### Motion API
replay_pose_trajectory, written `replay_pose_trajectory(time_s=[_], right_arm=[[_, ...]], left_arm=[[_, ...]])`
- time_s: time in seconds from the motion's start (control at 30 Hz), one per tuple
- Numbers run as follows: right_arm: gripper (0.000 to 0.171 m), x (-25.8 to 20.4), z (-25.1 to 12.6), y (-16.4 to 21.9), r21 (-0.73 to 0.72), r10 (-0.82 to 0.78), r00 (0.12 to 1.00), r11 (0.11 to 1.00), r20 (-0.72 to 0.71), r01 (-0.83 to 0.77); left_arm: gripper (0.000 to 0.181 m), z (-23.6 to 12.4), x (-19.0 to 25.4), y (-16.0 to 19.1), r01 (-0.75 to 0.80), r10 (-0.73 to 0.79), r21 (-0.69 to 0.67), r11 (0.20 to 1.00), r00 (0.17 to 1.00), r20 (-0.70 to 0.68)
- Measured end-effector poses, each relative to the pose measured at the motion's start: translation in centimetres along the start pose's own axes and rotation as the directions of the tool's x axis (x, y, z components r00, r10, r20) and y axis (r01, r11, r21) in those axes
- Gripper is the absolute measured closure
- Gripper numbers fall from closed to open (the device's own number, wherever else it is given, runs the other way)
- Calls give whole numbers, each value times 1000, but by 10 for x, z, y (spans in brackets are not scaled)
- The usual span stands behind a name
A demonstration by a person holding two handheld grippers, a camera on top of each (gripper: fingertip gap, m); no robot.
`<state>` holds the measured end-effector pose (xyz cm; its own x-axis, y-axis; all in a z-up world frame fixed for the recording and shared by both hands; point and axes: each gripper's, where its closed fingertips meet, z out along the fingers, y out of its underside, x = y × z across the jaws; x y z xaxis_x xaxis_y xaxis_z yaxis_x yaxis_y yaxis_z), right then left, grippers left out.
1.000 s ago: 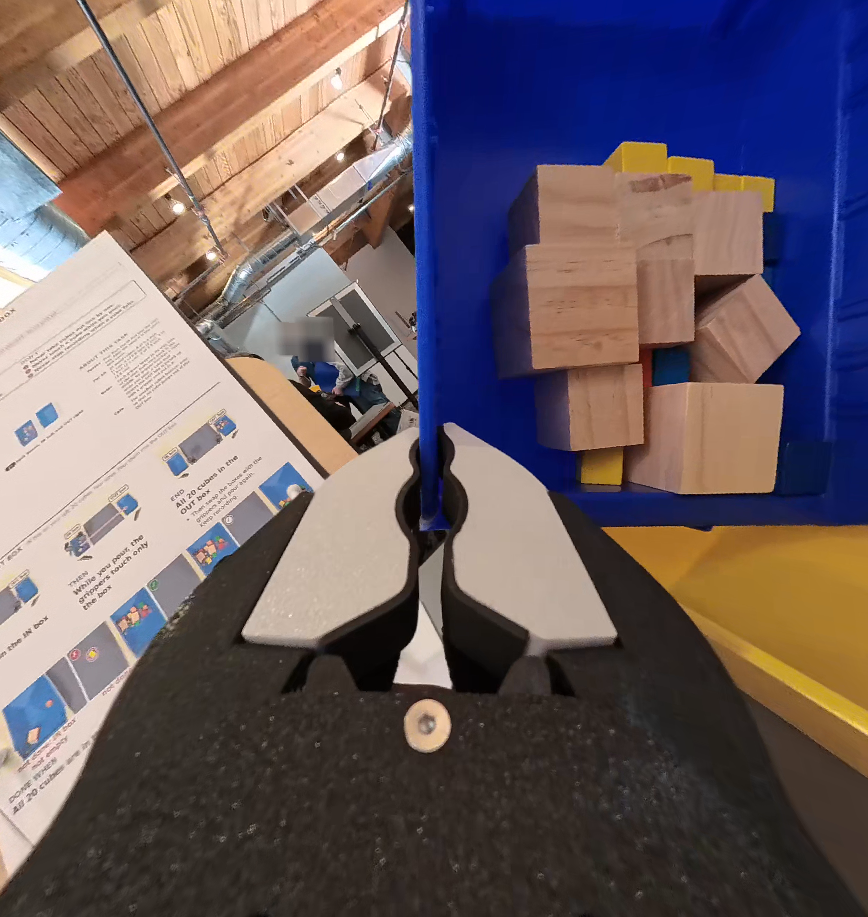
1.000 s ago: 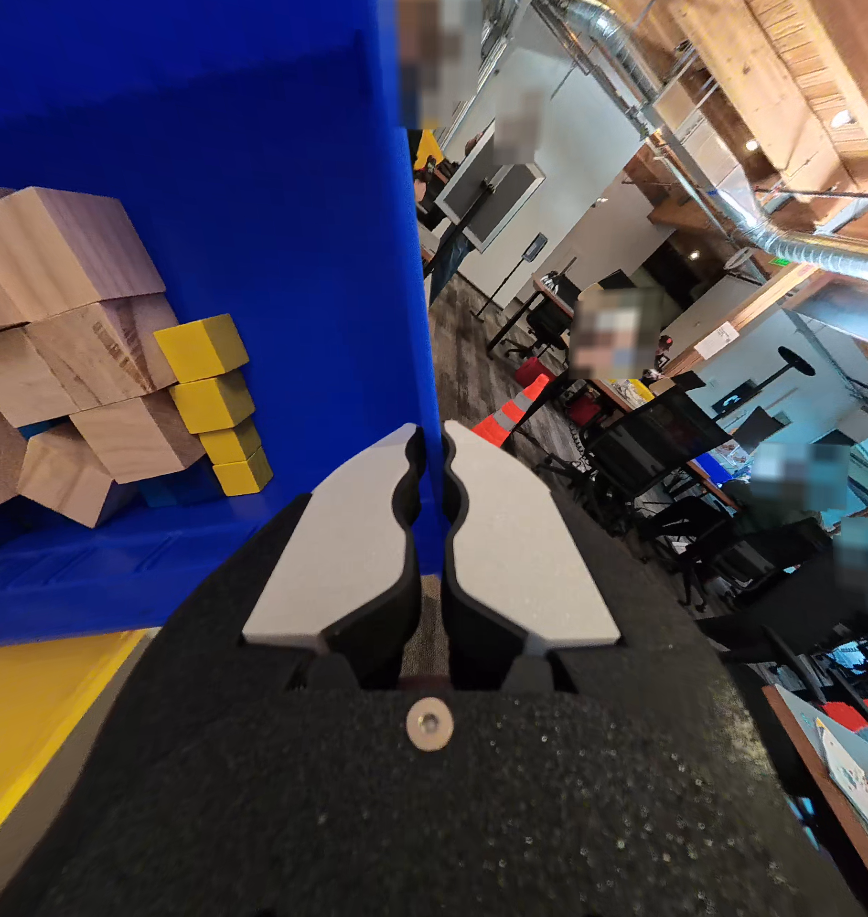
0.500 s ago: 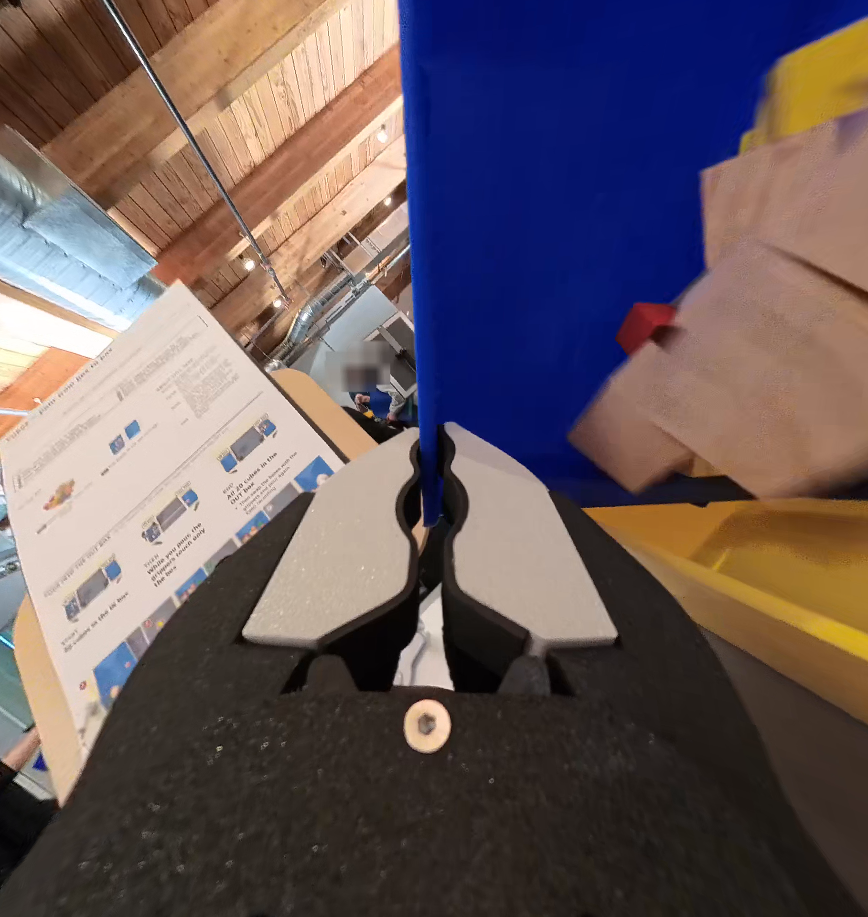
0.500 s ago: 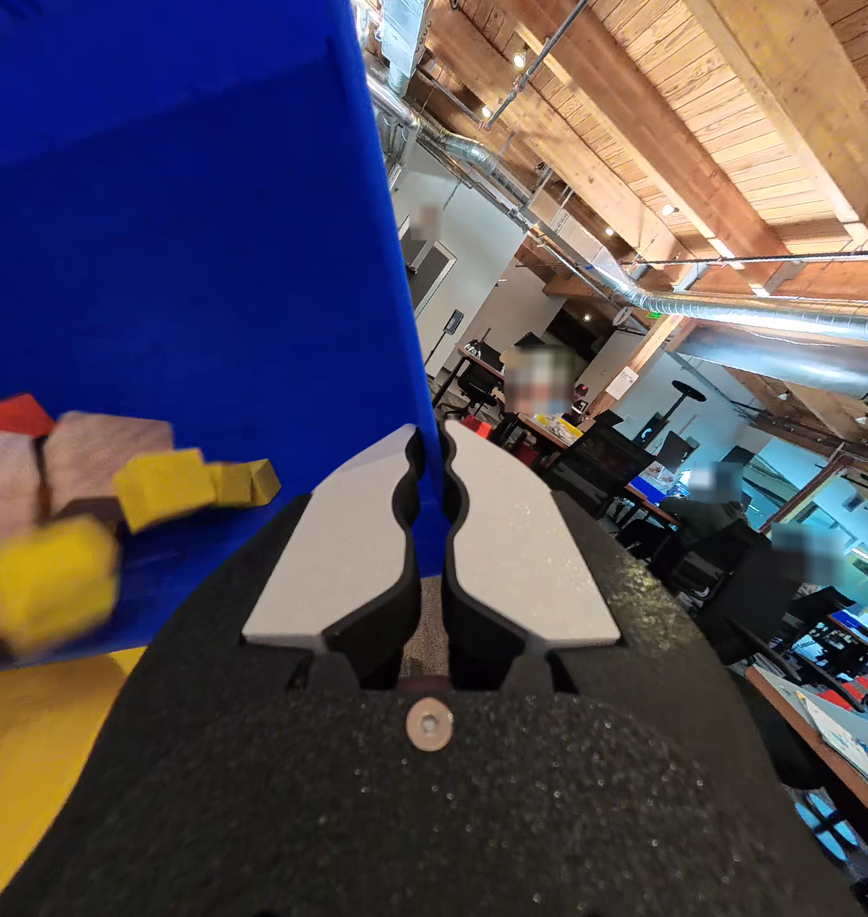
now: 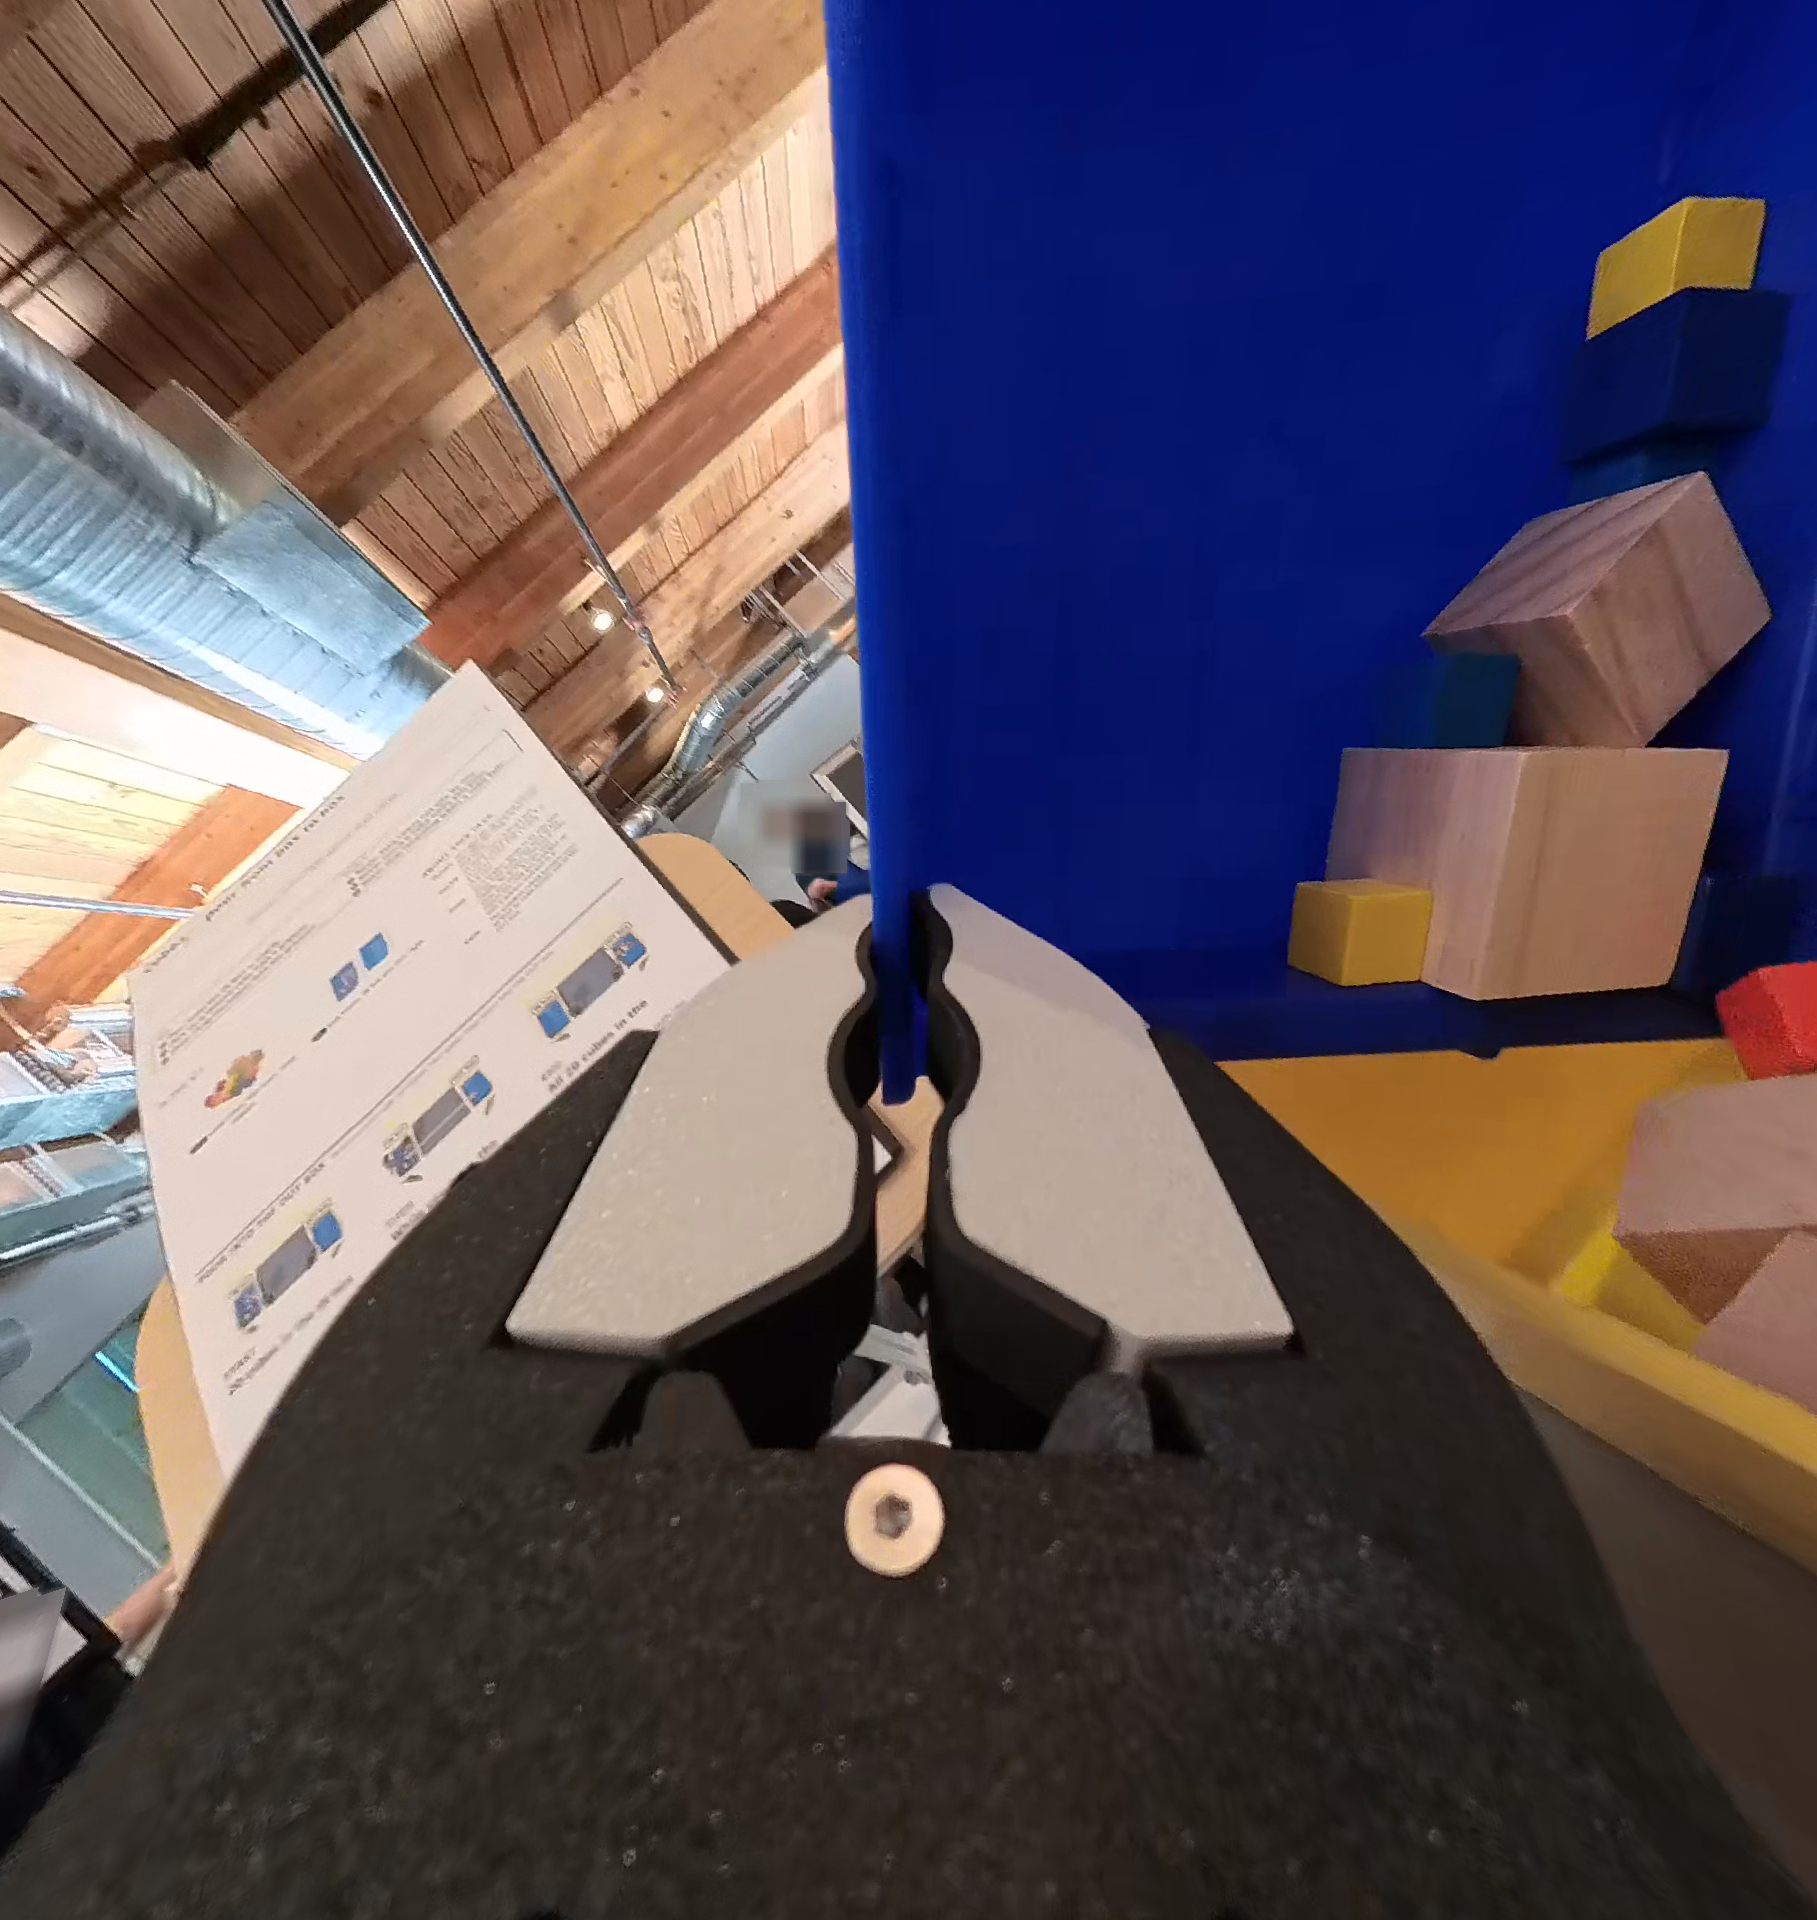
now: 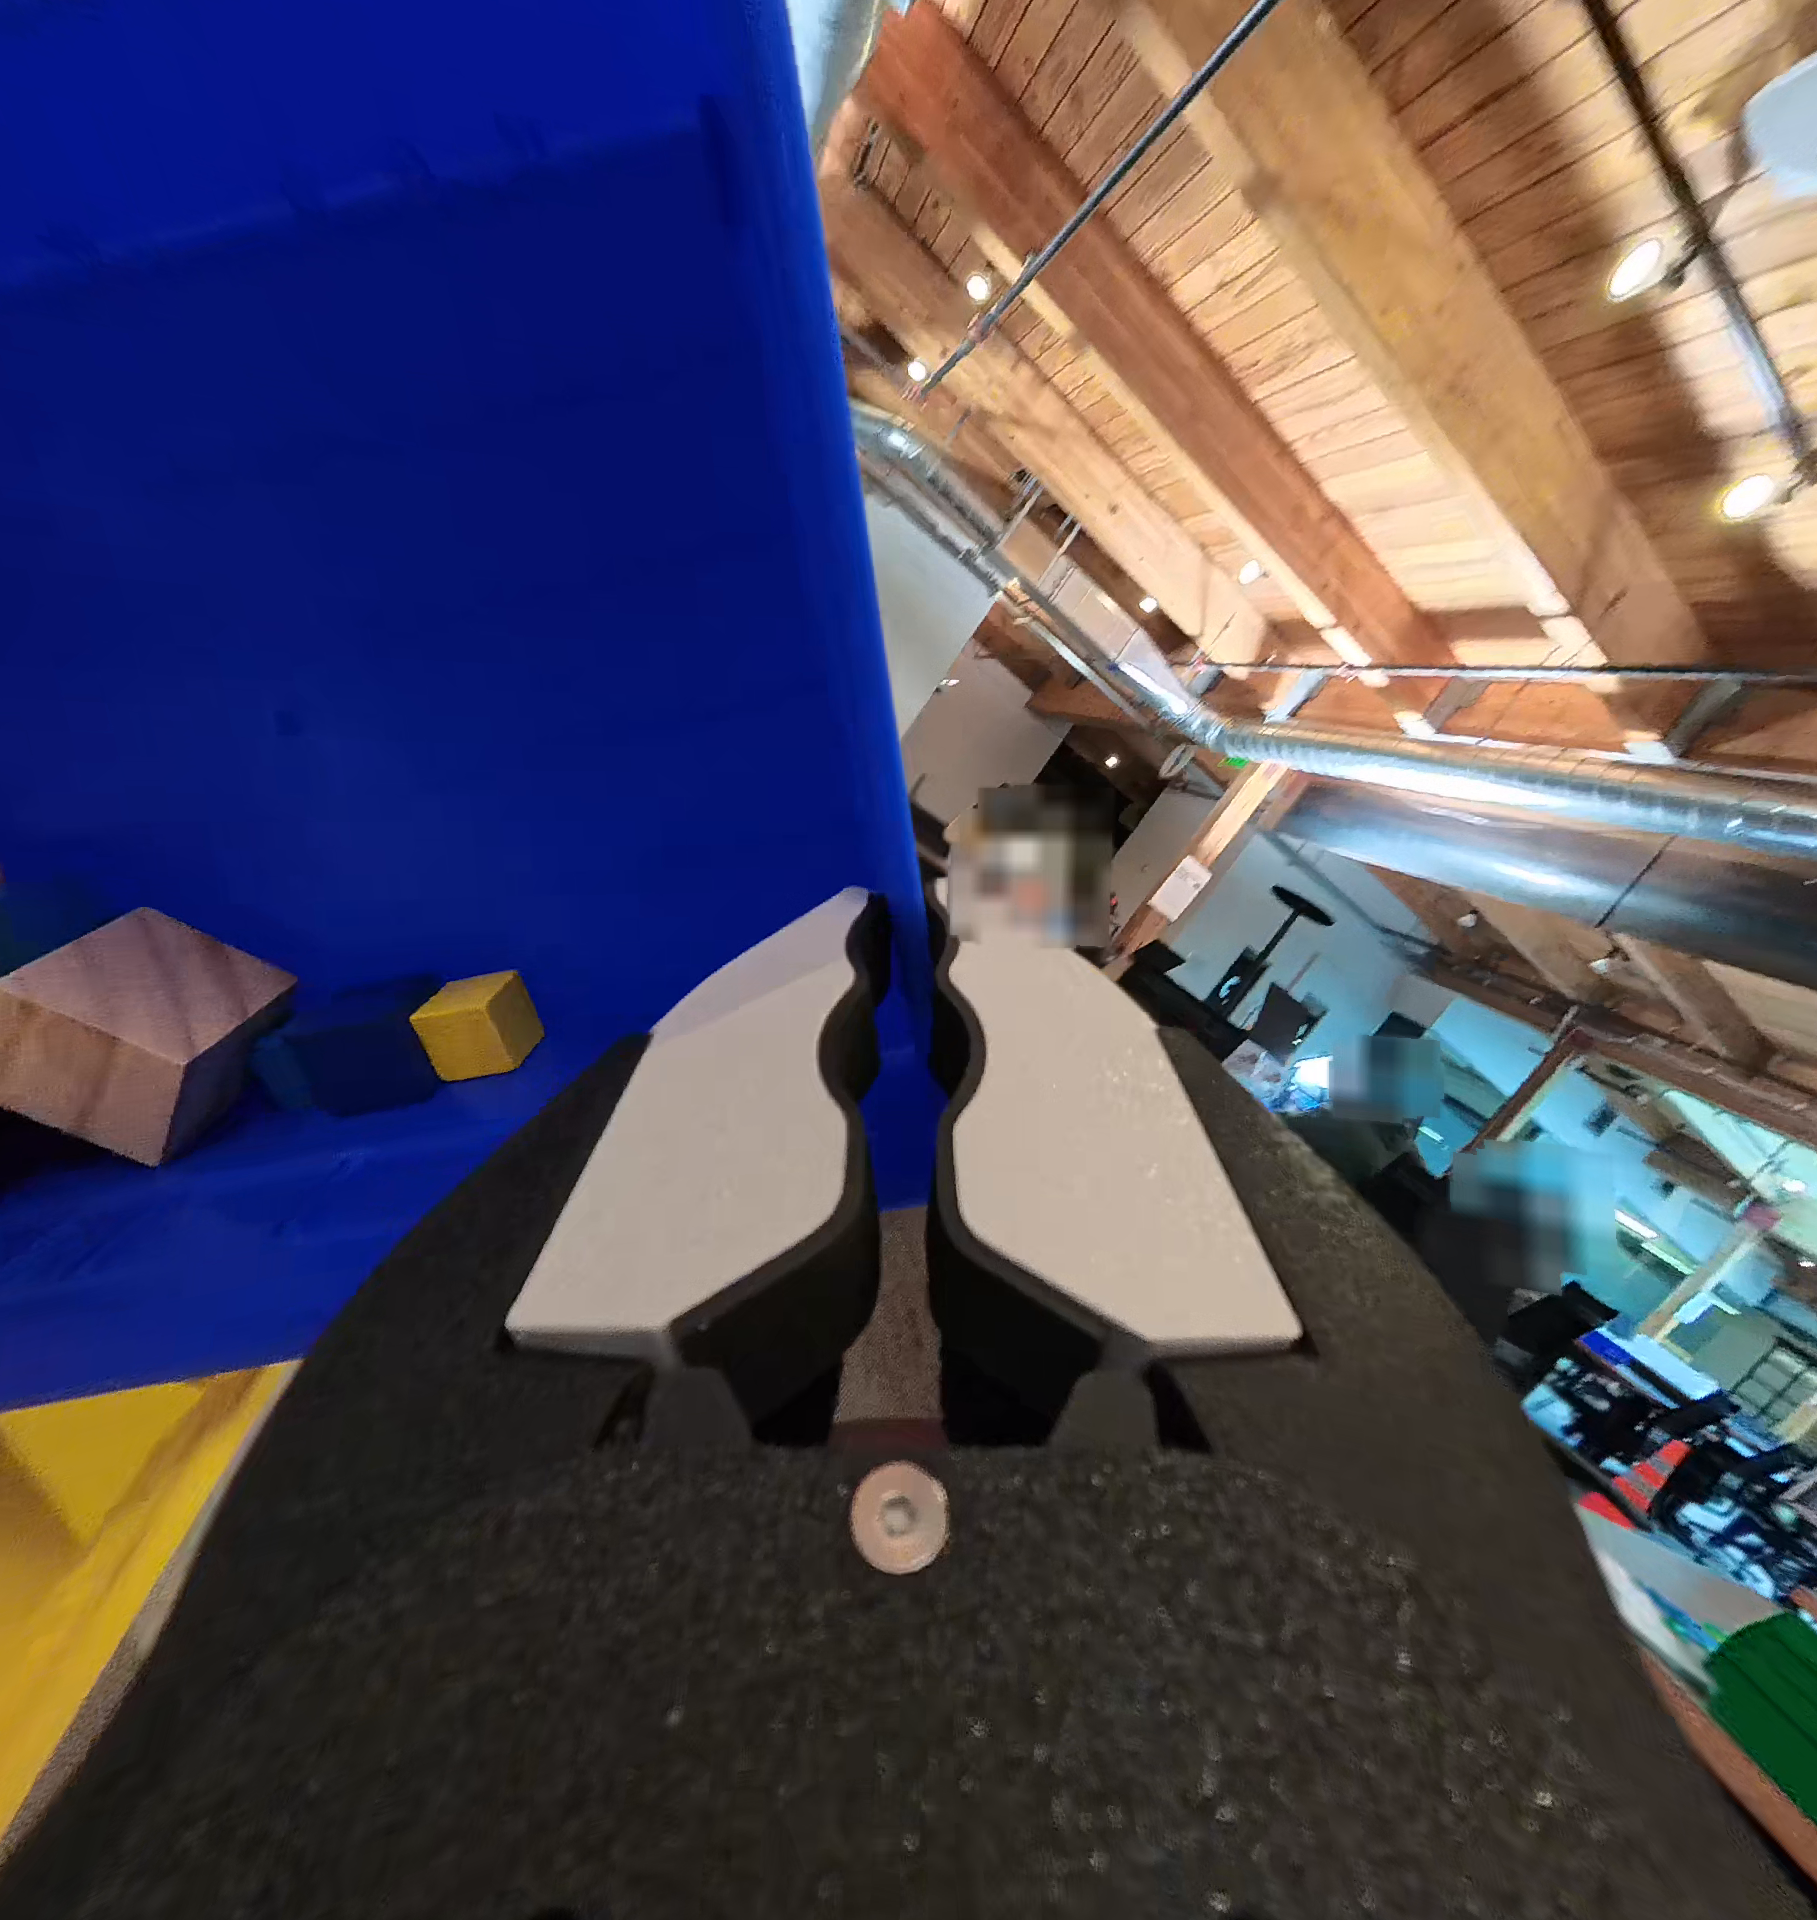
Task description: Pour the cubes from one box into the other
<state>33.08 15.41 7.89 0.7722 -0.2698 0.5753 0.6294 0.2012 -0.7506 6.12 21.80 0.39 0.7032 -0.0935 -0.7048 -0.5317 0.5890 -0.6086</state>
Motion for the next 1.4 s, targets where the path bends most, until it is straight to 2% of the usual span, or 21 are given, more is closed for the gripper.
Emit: replay_pose_trajectory(time_s=[0.1, 0.23, 0.37, 0.57, 1.0, 1.2, 1.3, 1.4], right_arm=[[165, 3, -10, -3, 41, 19, 998, 999, -57, -17], [165, 3, -13, -4, 57, 51, 997, 997, -59, -48], [166, 10, -11, -27, 99, 29, 997, 995, -77, -22], [167, 17, -13, -33, 142, -9, 996, 990, -94, 23], [166, 11, -5, -38, 121, 7, 998, 993, -62, 0], [167, 26, 13, -86, 134, -23, 1000, 991, -16, 25], [166, 32, 36, -133, 107, -33, 998, 994, 61, 26], [166, 22, 58, -195, 61, -69, 982, 996, 174, 60]], left_arm=[[179, -4, 1, -4, -33, 32, 43, 999, 999, 22], [179, -4, -1, -4, -35, 35, 56, 998, 999, 17], [179, 2, -13, -9, 1, -3, 47, 999, 999, 55], [179, 4, -13, -14, -89, 81, 78, 993, 992, 99], [179, 7, -23, -8, -34, 31, 33, 999, 995, 91], [179, 9, -59, -25, 67, -68, 15, 998, 992, 108], [179, 8, -94, -36, 141, -138, -28, 990, 985, 105], [179, -8, -144, -40, 211, -199, -91, 973, 972, 123]])
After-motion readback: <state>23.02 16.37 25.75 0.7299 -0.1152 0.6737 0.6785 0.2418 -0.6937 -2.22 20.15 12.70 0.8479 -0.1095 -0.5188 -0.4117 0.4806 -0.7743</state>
